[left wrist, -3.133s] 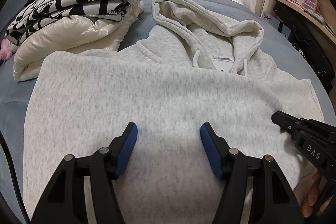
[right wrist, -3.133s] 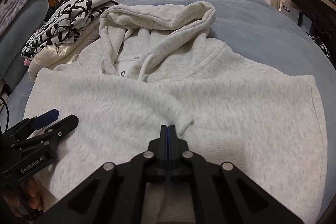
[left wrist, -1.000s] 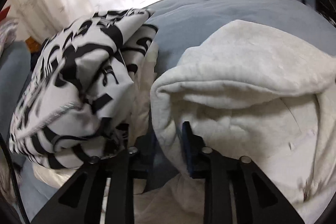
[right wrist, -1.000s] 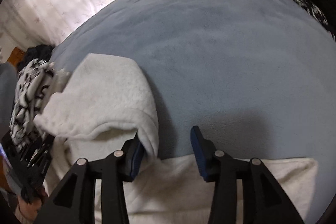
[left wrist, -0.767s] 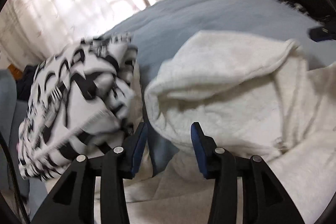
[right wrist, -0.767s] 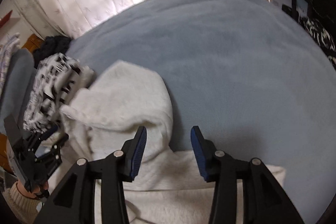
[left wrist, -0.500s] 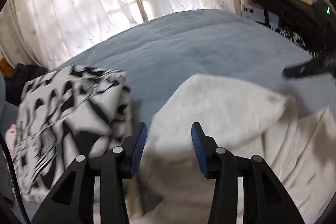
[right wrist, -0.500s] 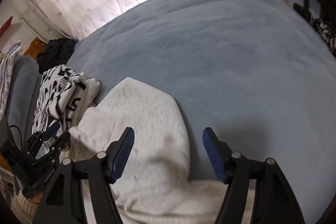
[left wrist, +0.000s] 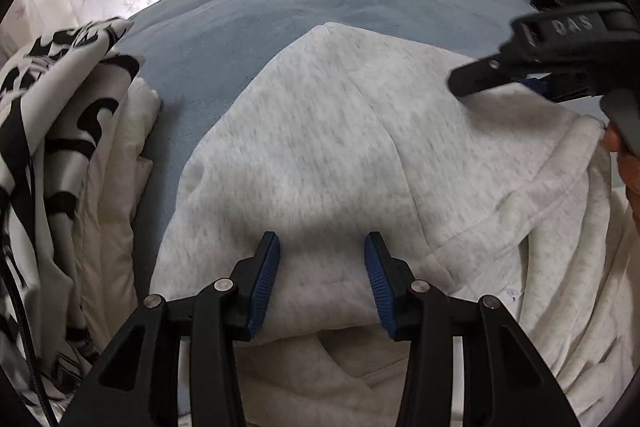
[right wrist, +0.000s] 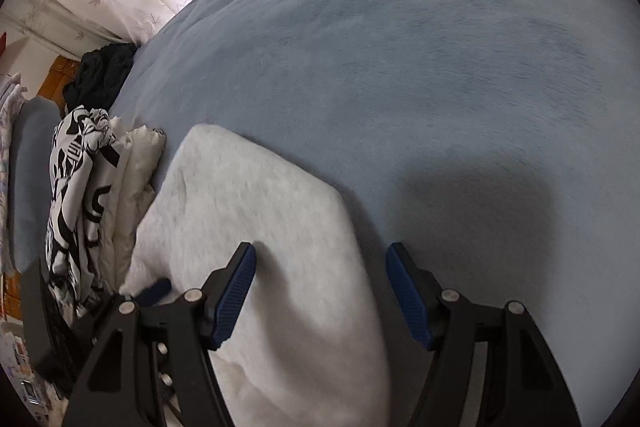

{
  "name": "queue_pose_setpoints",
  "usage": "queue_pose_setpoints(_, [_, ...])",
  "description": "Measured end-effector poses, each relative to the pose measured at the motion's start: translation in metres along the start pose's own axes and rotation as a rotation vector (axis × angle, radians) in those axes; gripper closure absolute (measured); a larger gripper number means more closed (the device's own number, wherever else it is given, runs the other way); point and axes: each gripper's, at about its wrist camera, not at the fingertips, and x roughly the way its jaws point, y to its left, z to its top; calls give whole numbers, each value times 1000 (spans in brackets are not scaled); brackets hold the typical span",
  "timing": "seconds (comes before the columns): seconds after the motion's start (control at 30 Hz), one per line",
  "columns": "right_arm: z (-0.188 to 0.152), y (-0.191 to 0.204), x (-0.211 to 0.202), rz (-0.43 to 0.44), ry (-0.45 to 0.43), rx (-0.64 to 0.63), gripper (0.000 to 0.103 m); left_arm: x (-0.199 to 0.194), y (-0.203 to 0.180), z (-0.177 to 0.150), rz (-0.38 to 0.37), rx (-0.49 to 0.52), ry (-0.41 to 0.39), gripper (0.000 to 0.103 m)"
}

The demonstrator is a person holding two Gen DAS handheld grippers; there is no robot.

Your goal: Fold large clothes

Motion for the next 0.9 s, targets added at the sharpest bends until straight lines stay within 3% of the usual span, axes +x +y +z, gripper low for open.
queue_pose_setpoints(0.13, [6,5,7,11,-13,3,40,3,-1,-2,-4,-21,0,61])
queue_pose_setpoints(0.17, [4,9,7,-19,-28,-23,62,2,-2,-2,-4,-22,-2,61])
queue_pose_setpoints(0.23, [1,19,8,-54,-26,-86,86,0,-3,-5,-9,-32,-8,61])
queue_pose_setpoints(0.43, [-29,47,-40,-16,-204,-258,89,-19,1,-15,-37,-69,-47,60])
queue_pose_setpoints(0.57, [-64,70,-86,74,-330,-390,89,-41,1,-27,-52,-69,-84,60])
queue_pose_setpoints(0.7, [-94,100,-114,140,-387,-484,89,-66,0,-44,-71,-85,-102,57])
queue_pose_setpoints(0.9, [-151,128,-145,120,-426,-671,89,-100,4,-84,-138,-125,-92,54])
